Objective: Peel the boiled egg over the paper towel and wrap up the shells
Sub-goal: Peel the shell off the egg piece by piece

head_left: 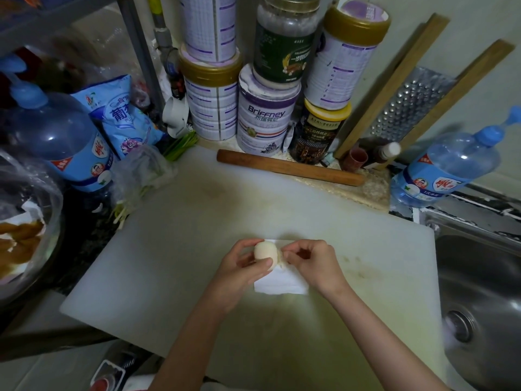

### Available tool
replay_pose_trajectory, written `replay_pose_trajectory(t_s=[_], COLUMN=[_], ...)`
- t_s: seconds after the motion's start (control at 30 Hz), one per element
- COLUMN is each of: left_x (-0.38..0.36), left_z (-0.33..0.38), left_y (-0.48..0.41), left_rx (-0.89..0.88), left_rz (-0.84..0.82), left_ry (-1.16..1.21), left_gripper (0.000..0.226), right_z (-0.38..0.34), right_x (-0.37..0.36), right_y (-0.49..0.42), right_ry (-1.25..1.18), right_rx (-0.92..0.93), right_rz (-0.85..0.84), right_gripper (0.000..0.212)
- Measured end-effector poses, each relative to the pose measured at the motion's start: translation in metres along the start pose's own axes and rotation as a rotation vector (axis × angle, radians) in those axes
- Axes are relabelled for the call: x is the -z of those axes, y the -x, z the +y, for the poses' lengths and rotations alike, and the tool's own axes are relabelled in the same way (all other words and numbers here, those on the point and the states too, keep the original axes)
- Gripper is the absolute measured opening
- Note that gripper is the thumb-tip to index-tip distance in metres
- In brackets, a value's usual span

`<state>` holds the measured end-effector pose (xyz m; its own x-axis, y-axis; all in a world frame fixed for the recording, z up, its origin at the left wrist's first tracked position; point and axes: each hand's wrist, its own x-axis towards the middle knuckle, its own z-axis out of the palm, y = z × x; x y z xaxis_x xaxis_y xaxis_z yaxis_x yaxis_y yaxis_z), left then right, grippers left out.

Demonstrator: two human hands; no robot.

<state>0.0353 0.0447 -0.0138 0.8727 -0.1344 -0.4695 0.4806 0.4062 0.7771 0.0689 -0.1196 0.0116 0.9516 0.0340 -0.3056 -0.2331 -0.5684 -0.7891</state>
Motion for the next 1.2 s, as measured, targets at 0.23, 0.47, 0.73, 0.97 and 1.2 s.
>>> replay_pose_trajectory(t_s=[0.23,0.47,0.73,0.97,1.2], left_x=[-0.003,-0.009,-0.009,-0.01,-0.009], left_z=[0.005,0.011,0.014,0.017,0.02], left_y=[0.002,0.001,0.0,0.002,0.002], left_rx=[-0.054,-0.136,-0.153,-0.151,-0.15], left_rz=[0.048,0.087,0.102,0.103,0.106], left_ry=[-0.171,-0.311,-0.422,-0.532,-0.591], left_gripper=[0.046,0.042,0.041,0.039,0.039], right_z=[-0.016,-0.02,-0.023,-0.024,-0.024], right_x=[0.004,0.002,0.007,0.01,0.009], right_y=[0.009,0.012,0.007,0.005,0.006], right_ry=[-0.14,-0.195,-0.169,-0.18,-0.205], right_rx=[0.112,0.084,0.064,0.015,0.005], right_rz=[0.013,-0.039,-0.145,-0.227,-0.251], right_gripper=[0.008,0.016,0.013,0.015,0.014])
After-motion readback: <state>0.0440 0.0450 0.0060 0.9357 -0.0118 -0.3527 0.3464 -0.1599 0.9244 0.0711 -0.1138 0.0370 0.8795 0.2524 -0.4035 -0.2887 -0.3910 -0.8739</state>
